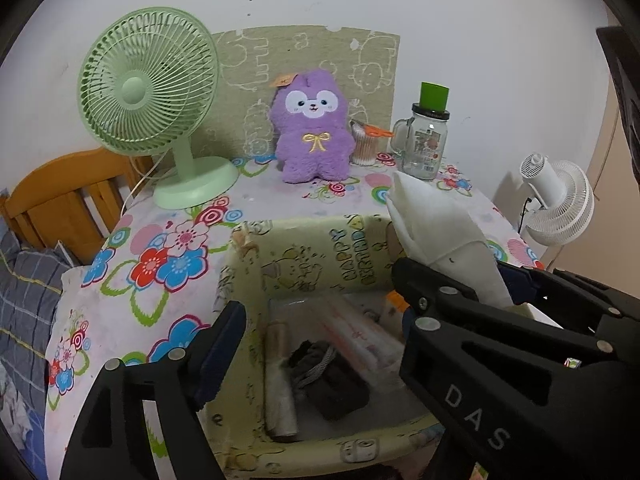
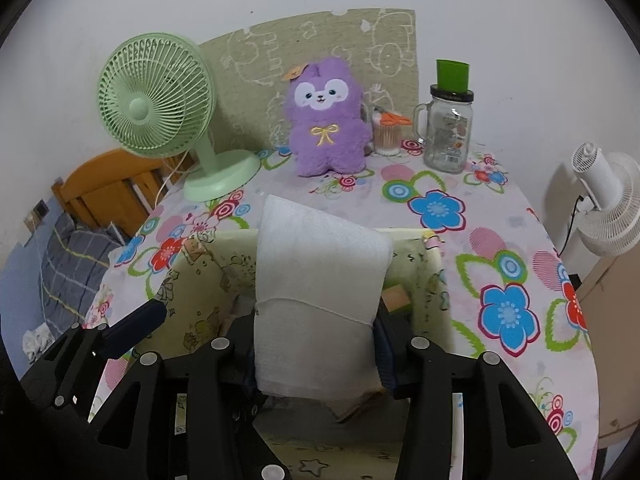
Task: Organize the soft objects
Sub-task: 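Lower both white items into the fabric box and open both tools, then raise both open tools out of the fabric box and pull back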
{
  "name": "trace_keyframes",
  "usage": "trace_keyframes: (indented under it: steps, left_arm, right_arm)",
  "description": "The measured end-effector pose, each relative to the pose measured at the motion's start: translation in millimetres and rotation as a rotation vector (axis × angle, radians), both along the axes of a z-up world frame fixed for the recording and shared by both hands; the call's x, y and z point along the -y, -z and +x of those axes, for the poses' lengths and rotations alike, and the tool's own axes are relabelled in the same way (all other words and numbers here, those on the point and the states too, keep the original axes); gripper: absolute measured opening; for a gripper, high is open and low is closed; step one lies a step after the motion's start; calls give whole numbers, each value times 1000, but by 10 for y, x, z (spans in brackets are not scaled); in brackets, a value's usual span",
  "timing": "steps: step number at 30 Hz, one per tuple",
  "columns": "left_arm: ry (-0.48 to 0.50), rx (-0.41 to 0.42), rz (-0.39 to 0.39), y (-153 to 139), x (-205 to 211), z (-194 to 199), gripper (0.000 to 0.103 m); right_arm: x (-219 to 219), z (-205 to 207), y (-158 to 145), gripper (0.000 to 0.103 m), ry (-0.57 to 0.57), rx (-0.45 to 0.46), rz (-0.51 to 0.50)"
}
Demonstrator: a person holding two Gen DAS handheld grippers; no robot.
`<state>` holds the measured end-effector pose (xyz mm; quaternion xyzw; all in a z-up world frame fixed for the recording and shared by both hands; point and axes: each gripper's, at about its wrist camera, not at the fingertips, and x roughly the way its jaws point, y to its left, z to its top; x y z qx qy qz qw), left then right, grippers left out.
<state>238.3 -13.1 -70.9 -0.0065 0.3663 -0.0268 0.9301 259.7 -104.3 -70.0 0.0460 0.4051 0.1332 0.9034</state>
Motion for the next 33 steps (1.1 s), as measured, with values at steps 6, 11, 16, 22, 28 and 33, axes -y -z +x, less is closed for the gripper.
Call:
trace_keyframes:
  steps: [6,11,16,22,28,33]
  left_arm:
    - [3,3,-8,11,-53,-64,83]
    - [8,4,-10,9,-60,-96,83]
    - [3,4,-16,6,-56,-145,83]
    - [0,12,-9,-36,-33,-236,83]
    - [-1,31,-6,-103,-18,-361,84]
    - [-2,45,-4,-152,10,-459,84]
  right_arm:
    - [-96,-26,26,59,-15,-4,-17]
    - [-99,-64,21,67,-13,-2,-21]
    - [-86,-94,20,76,-5,-2,-10]
    - [-52,-206,-30,82,-4,14,-4]
    - [-21,-310,-97,83,-7,29,-2]
    - [7,-415,-154,83,-6,44,-3]
